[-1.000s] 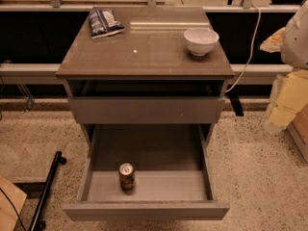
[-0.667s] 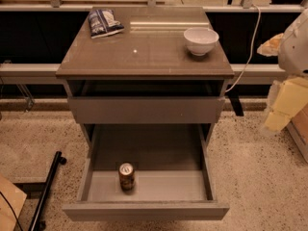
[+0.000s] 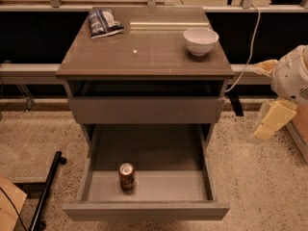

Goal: Pick orange can from middle drawer and place on counter

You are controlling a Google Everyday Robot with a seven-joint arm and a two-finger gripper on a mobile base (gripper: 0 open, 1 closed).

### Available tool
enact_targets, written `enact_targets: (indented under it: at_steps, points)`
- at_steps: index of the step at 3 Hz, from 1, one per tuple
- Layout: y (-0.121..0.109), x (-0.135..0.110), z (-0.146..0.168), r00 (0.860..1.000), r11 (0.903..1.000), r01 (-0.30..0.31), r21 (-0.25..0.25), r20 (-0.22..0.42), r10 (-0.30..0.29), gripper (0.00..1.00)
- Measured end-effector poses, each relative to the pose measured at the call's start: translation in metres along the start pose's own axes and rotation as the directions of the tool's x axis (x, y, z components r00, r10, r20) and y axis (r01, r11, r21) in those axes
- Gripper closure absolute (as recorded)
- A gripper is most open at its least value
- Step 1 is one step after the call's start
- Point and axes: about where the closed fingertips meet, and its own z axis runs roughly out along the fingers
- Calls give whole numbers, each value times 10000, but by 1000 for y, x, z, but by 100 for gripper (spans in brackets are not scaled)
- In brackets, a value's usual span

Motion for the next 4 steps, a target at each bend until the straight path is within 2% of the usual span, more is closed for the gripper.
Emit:
enact_targets:
  at_steps: [1, 2, 3, 4]
  points:
    - [3, -8, 5, 9993, 9998, -76, -196, 364, 83, 0]
    - [6, -4, 22, 9990, 9992, -401, -7, -190, 401, 0]
    - [13, 2, 60, 9966, 9976, -625, 288, -522, 639, 0]
    - [8, 11, 107, 9939, 9925, -896, 828, -565, 944, 0]
